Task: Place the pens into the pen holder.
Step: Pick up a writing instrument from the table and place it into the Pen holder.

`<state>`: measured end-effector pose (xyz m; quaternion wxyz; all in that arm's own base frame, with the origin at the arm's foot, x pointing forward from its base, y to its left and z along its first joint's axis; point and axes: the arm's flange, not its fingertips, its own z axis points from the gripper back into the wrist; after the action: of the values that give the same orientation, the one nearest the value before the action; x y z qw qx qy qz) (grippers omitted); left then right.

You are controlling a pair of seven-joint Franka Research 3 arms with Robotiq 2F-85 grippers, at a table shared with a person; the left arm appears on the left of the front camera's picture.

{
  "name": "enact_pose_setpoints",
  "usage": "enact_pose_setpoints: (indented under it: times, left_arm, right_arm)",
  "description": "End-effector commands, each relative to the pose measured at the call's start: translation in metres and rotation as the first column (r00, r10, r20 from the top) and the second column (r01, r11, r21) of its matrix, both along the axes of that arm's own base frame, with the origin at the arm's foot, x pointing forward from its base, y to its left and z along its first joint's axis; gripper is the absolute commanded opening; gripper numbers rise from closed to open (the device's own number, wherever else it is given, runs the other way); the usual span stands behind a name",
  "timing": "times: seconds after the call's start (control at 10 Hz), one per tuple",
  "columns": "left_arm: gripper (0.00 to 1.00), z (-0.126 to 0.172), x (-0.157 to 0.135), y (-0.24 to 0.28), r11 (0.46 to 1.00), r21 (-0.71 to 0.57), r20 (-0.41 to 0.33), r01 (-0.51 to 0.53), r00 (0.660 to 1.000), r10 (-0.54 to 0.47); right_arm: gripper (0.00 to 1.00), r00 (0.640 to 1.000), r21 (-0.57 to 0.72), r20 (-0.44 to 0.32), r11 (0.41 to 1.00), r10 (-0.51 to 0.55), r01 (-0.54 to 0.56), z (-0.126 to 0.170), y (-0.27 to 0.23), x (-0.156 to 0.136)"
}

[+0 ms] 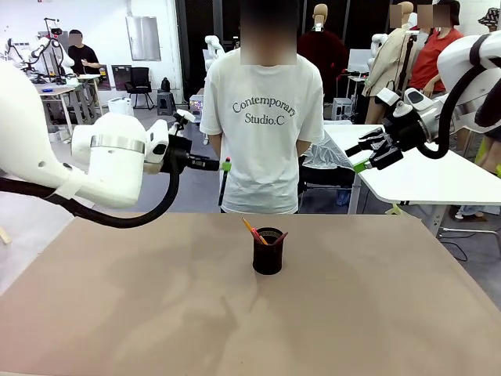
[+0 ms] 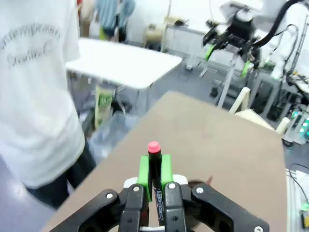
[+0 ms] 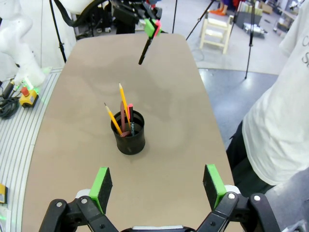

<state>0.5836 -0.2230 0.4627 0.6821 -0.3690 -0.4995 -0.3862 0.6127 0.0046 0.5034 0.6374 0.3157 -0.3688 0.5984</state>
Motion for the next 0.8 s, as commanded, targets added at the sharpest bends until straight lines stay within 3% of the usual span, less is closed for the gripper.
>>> enact_pose_setpoints:
  times: [0.0,0.2,0.3,0.7]
  left_arm:
    - [0.0,-0.018,-0.012,-0.015,0.99,-0.084,0.091,0.112,0.99,-0.104]
    - [0.0,-0.016,-0.016,-0.034,0.976,-0.112,0.134,0.185,0.976,-0.17]
    - [0.0,-0.022,-0.011,-0.052,0.995,-0.047,0.16,0.083,0.984,-0.075]
    - [0.0,-0.051,-0.026,-0.102,0.948,-0.169,0.161,0.271,0.956,-0.244]
  right_arm:
    - [1.0,1.0,-0.001,0.003,1.0,0.001,-0.001,0.001,0.001,-0.001]
    - [1.0,1.0,-0.001,0.003,1.0,0.001,-0.001,0.001,0.001,-0.001]
    - [1.0,1.0,-0.001,0.003,1.0,0.001,-0.001,0.001,0.001,-0.001]
    - [1.0,1.0,-0.001,0.003,1.0,0.001,-0.001,0.001,0.001,-0.001]
